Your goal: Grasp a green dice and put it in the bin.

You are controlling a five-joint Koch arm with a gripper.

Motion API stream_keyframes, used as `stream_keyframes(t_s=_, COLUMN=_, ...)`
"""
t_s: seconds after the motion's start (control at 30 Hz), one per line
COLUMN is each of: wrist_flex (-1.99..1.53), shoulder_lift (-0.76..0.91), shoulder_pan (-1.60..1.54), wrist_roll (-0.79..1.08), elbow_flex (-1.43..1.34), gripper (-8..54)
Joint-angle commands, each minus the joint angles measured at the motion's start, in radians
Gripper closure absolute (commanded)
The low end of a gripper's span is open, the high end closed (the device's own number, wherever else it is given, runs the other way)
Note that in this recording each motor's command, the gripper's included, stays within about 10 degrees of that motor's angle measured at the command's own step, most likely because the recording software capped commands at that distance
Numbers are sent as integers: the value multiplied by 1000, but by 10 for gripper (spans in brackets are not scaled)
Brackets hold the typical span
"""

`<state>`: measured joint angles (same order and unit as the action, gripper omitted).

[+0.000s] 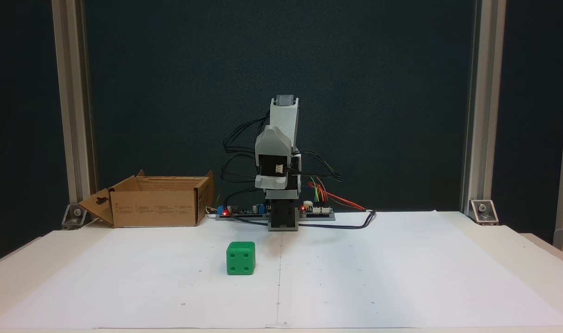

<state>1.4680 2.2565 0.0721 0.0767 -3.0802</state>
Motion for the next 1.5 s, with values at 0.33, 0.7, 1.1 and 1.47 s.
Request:
stream_keyframes(t_s=0.33, wrist_flex=-224, shoulder_lift=109, shoulder_pan=-104, wrist_roll=46, elbow_flex=-48, gripper=18)
stream_keyframes(t_s=0.7, wrist_flex=-221, shoulder_lift=109, shoulder_pan=-103, wrist_roll=44, elbow_flex=-48, gripper=18)
stream_keyframes(t_s=1.1, wrist_flex=-221, shoulder_lift=109, shoulder_pan=-104, wrist_roll=46, elbow_flex=-48, gripper=18)
stream_keyframes(t_s=1.47, wrist_flex=-216, shoulder_lift=110, shoulder_pan=-103, wrist_roll=43, elbow_flex=-48, gripper=18)
